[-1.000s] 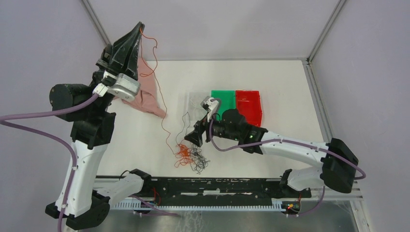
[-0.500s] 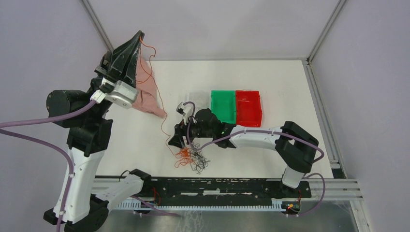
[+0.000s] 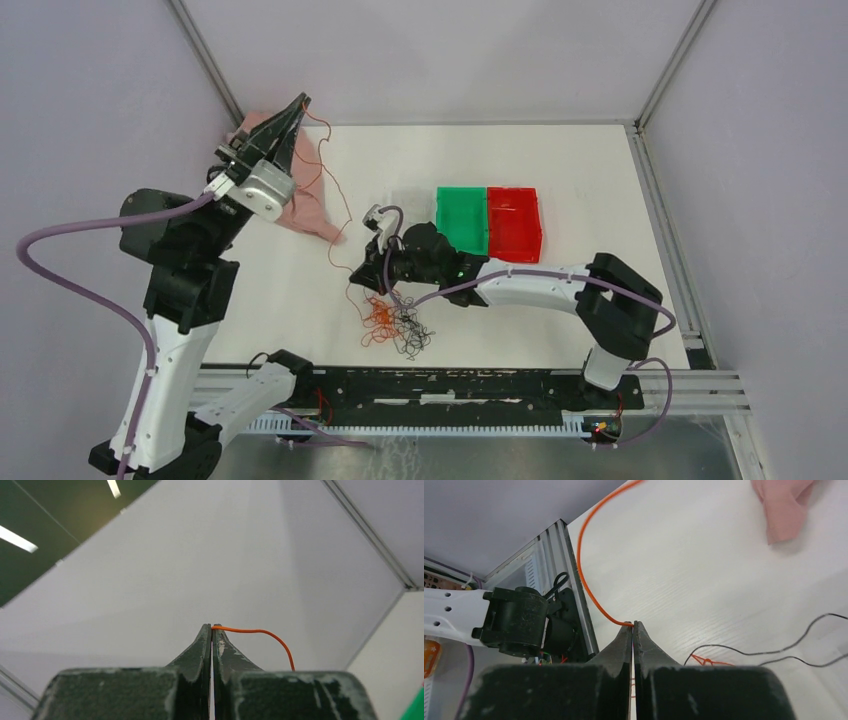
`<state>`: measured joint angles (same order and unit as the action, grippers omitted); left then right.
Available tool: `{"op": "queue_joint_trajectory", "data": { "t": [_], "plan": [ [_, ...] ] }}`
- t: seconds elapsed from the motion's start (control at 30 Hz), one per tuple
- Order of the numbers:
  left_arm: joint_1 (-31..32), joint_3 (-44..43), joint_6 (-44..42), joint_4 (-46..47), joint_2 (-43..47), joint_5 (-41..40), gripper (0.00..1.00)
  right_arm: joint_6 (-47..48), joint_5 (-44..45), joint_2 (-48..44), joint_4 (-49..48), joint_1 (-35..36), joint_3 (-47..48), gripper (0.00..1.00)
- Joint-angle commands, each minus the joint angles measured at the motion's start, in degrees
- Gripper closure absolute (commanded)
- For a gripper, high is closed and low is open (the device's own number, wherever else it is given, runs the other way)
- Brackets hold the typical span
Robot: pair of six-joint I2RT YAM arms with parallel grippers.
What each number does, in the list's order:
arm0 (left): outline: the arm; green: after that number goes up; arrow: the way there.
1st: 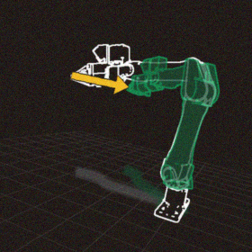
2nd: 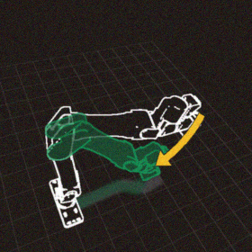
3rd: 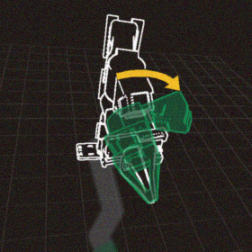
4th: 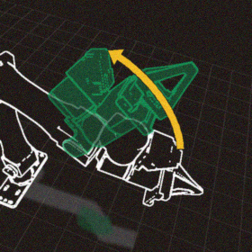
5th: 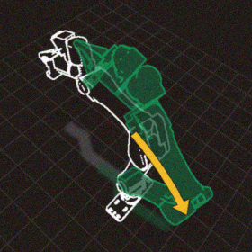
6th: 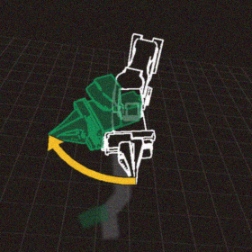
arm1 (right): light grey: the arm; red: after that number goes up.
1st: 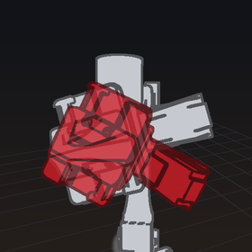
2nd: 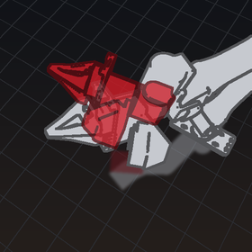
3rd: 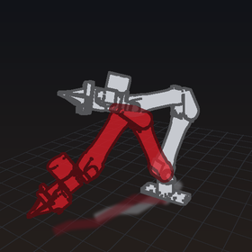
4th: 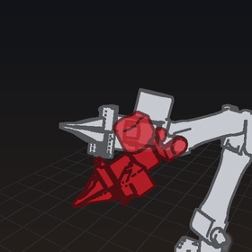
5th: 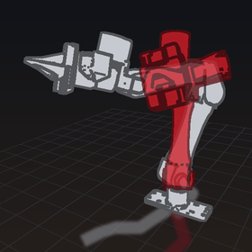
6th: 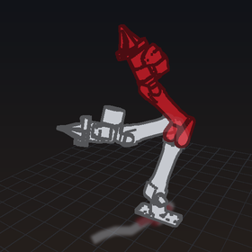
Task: Untangle the cables
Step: Untie the cable.
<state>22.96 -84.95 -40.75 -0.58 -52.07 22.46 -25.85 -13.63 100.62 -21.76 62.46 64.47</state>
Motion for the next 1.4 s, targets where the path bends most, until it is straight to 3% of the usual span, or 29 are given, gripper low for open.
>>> {"op": "queue_joint_trajectory", "data": {
  "t": [0.0,0.17,0.43,0.57,0.73,0.83,1.1,1.23,1.37],
  "plan": [
    [-0.05,5.66,10.34,-9.29,2.9,-6.58,0.97,1.94,5.96,-10.63,-0.73,-1.04,-3.61,1.0],
    [-0.03,17.0,20.34,-15.34,7.91,-4.86,0.96,2.62,9.83,-20.49,-0.29,-2.12,-10.41,1.0],
    [-0.04,28.55,26.47,-24.29,10.91,17.85,0.96,1.22,10.82,-27.56,1.37,-2.17,-12.96,1.0],
    [-0.04,32.17,26.46,-24.32,10.57,22.83,0.96,-0.01,9.54,-28.17,0.99,-2.21,-12.86,1.0],
    [-0.05,33.11,18.72,-28.15,9.84,26.91,0.93,-0.94,7.27,-28.45,1.02,-2.19,-12.68,1.0],
    [-0.06,32.25,10.61,-33.89,9.23,29.53,0.9,-1.01,6.71,-28.62,2.27,-2.2,-12.68,1.0],
    [-0.02,28.8,-0.94,-47.91,5.69,32.44,0.86,0.07,7.0,-29.74,5.92,-2.21,-12.65,1.0],
    [-0.08,29.38,-1.82,-47.82,6.78,31.28,0.86,0.8,7.6,-30.64,8.14,-2.23,-12.59,1.0],
    [-0.08,32.16,4.34,-40.36,10.29,30.11,0.88,1.28,8.47,-31.11,10.59,-2.18,-12.22,1.0]
  ]
}}
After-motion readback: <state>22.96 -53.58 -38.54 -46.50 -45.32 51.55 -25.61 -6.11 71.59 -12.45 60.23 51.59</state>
